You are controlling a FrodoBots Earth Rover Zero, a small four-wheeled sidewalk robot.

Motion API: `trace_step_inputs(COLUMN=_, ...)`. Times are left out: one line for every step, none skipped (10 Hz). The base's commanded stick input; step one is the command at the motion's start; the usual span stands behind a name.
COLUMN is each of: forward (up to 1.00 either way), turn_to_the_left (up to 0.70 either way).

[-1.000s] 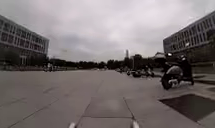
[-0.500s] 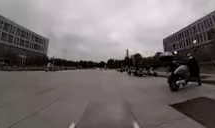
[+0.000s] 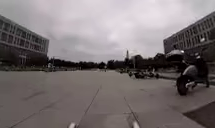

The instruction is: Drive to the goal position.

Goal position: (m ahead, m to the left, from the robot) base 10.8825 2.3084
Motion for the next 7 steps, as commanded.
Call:
trace_step_inputs(forward=0.7, turn_to_the_left=0.01)
trace_step_inputs(forward=0.7, turn_to_the_left=0.01)
trace_step_inputs(forward=0.7, turn_to_the_left=0.01)
trace_step_inputs(forward=0.7, turn_to_the_left=0.01)
trace_step_inputs(forward=0.7, turn_to_the_left=0.01)
trace_step_inputs(forward=0.7, turn_to_the_left=0.01)
trace_step_inputs(forward=0.7, turn_to_the_left=0.01)
